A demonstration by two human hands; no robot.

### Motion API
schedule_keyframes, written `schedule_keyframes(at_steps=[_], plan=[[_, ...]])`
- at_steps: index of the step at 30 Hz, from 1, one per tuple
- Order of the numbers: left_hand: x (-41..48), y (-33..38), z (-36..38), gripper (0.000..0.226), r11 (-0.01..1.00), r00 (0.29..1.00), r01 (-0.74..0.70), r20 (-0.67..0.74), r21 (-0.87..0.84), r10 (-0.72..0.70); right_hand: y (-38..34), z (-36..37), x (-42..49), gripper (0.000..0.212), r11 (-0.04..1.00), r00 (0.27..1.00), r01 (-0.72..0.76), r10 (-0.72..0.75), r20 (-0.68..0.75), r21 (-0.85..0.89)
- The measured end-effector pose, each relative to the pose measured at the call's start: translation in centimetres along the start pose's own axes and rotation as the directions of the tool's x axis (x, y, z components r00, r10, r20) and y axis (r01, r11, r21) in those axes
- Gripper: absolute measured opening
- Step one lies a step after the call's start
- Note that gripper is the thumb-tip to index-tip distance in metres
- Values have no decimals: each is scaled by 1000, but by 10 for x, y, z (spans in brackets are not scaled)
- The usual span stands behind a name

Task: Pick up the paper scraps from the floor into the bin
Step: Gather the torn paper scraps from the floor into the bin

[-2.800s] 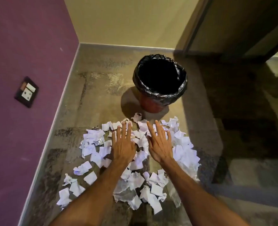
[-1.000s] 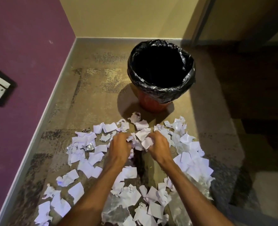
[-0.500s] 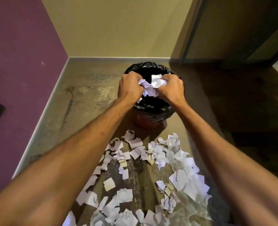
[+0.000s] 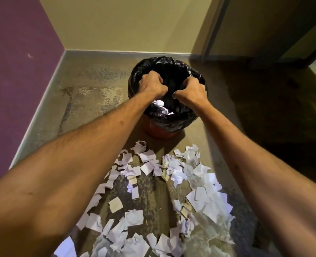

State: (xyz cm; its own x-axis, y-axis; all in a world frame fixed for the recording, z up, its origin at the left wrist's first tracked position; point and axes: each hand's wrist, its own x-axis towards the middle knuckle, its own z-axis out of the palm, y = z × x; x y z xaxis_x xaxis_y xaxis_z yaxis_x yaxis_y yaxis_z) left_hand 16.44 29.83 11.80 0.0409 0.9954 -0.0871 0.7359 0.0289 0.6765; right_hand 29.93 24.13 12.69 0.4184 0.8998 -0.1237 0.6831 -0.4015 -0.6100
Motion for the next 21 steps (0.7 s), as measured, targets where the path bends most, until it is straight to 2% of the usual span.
schedule_keyframes(at_steps=[2,4,7,10,14,16,19,21], plan=[[-6,-4,3,30,999,999,-23,-47,-23,22,6,-2,-12,40,998,995,55,-51,-89,44],[-19,-11,5,26,993,983,-107,-155,-48,99,16,0,-28,33,987,972,135,-116,-205,82],[-57,-35,10,23,944,889,-322,-364,-67,278,40,9,-49,21,964,927,218,-155,-342,152],[-98,-68,19,21,900,803,-437,-448,4,392,63,20,-71,14,952,910,224,-128,-394,208],[-138,-109,36,17,857,798,-504,-321,106,509,93,40,-106,10,973,897,168,-84,-433,158],[-153,-125,48,16,848,816,-511,-231,139,530,108,53,-121,11,984,912,128,-68,-405,124],[-169,-152,79,13,854,859,-486,-82,186,506,136,77,-134,10,998,970,46,-36,-240,34],[-173,-171,103,15,874,904,-428,85,232,420,158,94,-136,6,997,997,19,-25,-80,-76]])
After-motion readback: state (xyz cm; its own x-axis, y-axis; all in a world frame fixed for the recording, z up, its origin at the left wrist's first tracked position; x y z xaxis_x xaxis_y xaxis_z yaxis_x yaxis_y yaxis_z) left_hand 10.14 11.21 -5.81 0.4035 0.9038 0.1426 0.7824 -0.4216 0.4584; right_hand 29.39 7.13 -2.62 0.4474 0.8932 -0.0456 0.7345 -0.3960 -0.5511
